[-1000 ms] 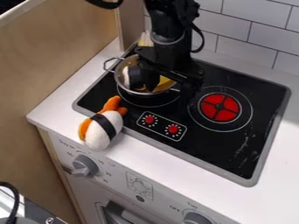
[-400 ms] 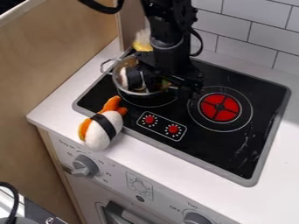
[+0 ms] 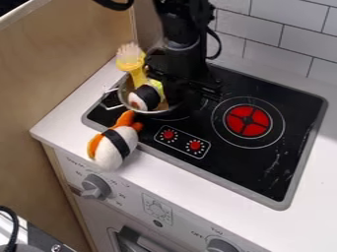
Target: Moved the silver pot from to the right side stove
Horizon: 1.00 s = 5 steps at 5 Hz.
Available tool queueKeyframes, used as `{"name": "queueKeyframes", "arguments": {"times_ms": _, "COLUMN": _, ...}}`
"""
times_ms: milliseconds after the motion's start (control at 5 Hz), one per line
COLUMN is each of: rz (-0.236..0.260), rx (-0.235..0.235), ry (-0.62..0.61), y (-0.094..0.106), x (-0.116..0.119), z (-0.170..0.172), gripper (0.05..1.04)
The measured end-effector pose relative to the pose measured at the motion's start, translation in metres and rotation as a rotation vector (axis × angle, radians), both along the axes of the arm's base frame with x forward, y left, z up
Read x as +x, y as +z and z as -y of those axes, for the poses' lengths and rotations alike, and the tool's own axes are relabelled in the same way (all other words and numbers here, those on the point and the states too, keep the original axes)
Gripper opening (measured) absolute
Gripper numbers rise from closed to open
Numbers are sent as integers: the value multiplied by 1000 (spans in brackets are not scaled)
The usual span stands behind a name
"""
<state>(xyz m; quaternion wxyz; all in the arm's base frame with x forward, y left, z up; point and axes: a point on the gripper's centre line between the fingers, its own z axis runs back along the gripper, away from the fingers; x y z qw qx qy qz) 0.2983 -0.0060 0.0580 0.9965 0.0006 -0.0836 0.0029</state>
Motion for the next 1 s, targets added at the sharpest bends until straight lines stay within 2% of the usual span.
{"name": "queueKeyframes", "arguments": {"times_ms": 200, "rz": -5, "rx": -2, "ry": 4, "y": 9, "x": 1, "z": -2, "gripper": 101}}
{"name": "queueKeyframes", "arguments": {"times_ms": 400, "rz": -3, "rx": -3, "ry": 9, "y": 11, "x": 2, "z": -2, "gripper": 70}}
{"name": "queueKeyframes", "arguments": {"times_ms": 1000, "rz": 17, "rx": 37, "ry": -26, "y": 30, "x": 13, "z": -1, "gripper": 60}}
